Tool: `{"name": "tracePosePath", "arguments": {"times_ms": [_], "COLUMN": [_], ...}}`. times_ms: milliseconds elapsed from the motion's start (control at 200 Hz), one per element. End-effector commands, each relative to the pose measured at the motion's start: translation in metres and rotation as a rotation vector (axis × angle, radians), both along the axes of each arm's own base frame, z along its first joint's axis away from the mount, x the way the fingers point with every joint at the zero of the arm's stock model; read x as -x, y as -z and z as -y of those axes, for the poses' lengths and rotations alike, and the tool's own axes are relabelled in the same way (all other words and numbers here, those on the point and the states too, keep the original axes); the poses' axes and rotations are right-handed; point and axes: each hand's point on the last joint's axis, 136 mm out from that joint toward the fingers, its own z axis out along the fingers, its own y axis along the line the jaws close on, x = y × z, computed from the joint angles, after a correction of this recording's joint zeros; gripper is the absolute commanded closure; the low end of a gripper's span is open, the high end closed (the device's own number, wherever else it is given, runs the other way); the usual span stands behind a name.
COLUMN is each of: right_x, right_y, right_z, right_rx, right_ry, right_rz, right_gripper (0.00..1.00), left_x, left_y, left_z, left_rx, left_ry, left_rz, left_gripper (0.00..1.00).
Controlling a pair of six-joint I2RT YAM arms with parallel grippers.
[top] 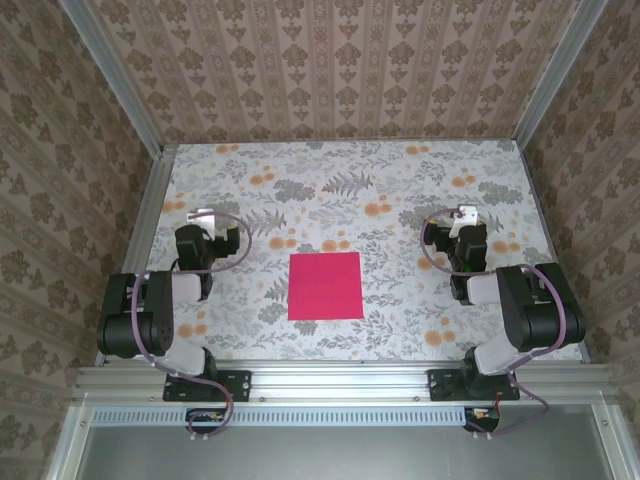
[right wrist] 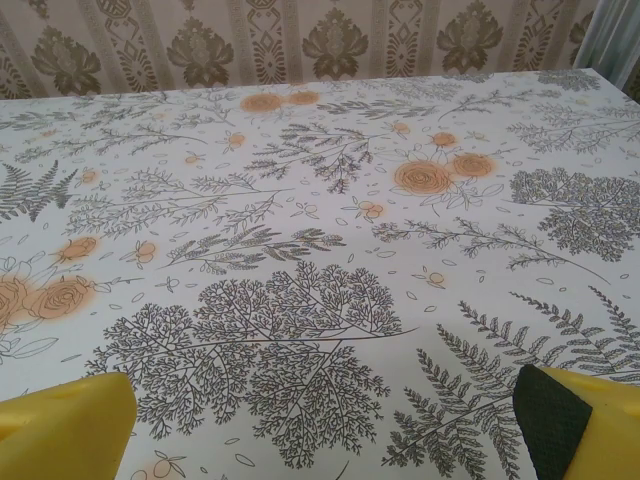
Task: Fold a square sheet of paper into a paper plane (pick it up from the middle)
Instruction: Move the square sheet of paper to the center of the table.
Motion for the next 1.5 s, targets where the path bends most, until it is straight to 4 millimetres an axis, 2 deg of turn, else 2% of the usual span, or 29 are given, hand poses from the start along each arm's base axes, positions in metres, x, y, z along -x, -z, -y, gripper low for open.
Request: {"name": "tracePosePath", "arguments": {"times_ms": [0, 775, 885, 1045, 1055, 1130, 1235, 1310, 1370, 1495], "right_x": [-0.003, -0.004, 0.001, 0.006, 0.007, 0.01, 0.015, 0.023, 0.03, 0.034], "right_y": [-0.006, -0.006, -0.01, -0.034, -0.043, -0.062, -0.086, -0.102, -0.103, -0.099], "right_z": [-0.001, -0.001, 0.006, -0.001, -0.002, -0.005, -0.011, -0.005, -0.006, -0.03], "right_rx": [-0.013, -0.012, -0.01, 0.054, 0.057, 0.086, 0.038, -0.022, -0.067, -0.072], "right_ry": [-0.008, -0.007, 0.04, 0.048, 0.05, 0.072, 0.09, 0.193, 0.229, 0.185], "right_rz": [0.022, 0.017, 0.046, 0.033, 0.052, 0.05, 0.012, -0.06, -0.162, -0.31], "right_gripper": [0.0, 0.0, 0.0, 0.0, 0.0, 0.0, 0.0, 0.0, 0.0, 0.01], "left_x": [-0.006, -0.006, -0.007, -0.015, -0.015, -0.014, -0.011, -0.006, 0.002, 0.013], "left_y": [-0.008, -0.008, -0.01, -0.038, -0.04, -0.053, -0.073, -0.085, -0.09, -0.103], "left_z": [0.0, -0.001, -0.001, -0.003, -0.004, -0.005, -0.006, -0.005, -0.005, 0.004], "left_rx": [-0.02, -0.019, -0.022, -0.024, -0.023, 0.006, 0.081, 0.151, 0.214, 0.276], "left_ry": [0.005, 0.006, -0.001, -0.016, -0.02, -0.044, -0.083, -0.122, -0.165, -0.157], "left_rz": [0.027, 0.027, 0.016, -0.064, -0.067, -0.083, -0.096, -0.133, -0.195, -0.299], "left_gripper": [0.0, 0.0, 0.0, 0.0, 0.0, 0.0, 0.0, 0.0, 0.0, 0.0]}}
